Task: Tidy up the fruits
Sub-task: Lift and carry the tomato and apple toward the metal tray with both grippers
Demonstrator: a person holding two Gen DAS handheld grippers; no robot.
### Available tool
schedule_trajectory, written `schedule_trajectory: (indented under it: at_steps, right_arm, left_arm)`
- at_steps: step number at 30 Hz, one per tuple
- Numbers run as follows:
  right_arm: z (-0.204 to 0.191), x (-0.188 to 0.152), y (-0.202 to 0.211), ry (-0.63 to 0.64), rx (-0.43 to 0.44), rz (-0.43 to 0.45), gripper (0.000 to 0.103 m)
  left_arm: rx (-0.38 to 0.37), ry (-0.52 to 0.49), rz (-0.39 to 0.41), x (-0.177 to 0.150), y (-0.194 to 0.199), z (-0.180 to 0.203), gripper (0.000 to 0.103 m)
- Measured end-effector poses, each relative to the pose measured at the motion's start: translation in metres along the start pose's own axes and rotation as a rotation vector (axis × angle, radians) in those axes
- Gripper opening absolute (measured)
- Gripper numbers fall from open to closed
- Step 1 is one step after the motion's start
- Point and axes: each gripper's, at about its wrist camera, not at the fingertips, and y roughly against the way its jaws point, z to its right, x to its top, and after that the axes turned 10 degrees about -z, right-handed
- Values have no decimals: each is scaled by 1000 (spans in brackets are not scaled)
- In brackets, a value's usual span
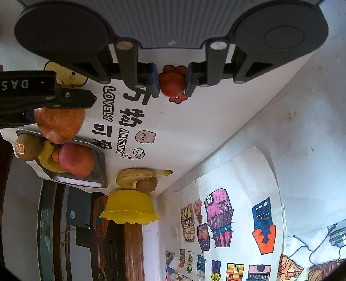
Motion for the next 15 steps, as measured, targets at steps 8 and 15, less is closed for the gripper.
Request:
schedule_trajectory:
  at_steps: [8, 15]
  right_arm:
    - [-6, 3, -5, 31, -19, 2, 70]
    - [-7, 2, -5, 38, -25, 2, 69]
  left_arm:
    - [-13, -19, -1, 0, -1, 4, 26]
    - [-13, -50, -6, 1, -1, 8, 26]
